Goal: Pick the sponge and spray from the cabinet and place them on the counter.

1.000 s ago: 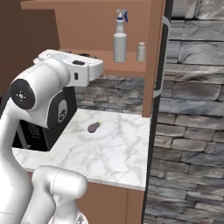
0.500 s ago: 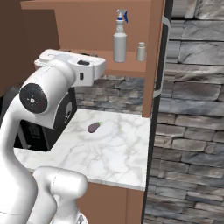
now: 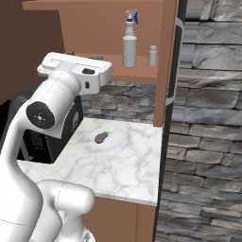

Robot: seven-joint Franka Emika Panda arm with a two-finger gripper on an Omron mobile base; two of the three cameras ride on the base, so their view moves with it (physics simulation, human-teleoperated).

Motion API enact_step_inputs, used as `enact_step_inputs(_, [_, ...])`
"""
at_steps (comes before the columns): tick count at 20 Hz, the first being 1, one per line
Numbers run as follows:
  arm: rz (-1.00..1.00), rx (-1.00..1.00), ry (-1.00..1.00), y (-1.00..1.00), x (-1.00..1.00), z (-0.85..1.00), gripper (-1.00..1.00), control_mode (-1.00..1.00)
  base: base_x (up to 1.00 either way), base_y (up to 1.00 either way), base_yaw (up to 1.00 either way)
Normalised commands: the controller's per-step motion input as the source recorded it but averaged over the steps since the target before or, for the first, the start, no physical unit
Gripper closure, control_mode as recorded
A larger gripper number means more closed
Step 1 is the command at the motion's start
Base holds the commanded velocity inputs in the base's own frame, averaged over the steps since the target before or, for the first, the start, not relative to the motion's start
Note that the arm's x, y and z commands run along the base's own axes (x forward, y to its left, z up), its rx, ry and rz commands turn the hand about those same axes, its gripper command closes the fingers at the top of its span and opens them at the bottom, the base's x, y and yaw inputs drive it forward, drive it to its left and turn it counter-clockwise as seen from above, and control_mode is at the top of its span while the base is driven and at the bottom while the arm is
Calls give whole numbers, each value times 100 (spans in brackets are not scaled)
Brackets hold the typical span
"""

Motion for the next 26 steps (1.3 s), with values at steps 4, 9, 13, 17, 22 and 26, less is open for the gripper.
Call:
enact_step_inputs(4, [0,0,-10,0,10,0,-100,-100,0,0,0])
enact_step_inputs(9, [0,0,-2,0,18,0,-100,-100,0,0,0])
enact_step_inputs(13, [0,0,0,0,33,0,-100,-100,0,0,0])
enact_step_inputs(17, [0,0,1,-1,30,3,-100,-100,0,0,0])
enact_step_inputs(22, [0,0,8,-13,21,4,-100,-100,0,0,0])
enact_step_inputs(26, [0,0,10,-17,18,0,-100,-100,0,0,0])
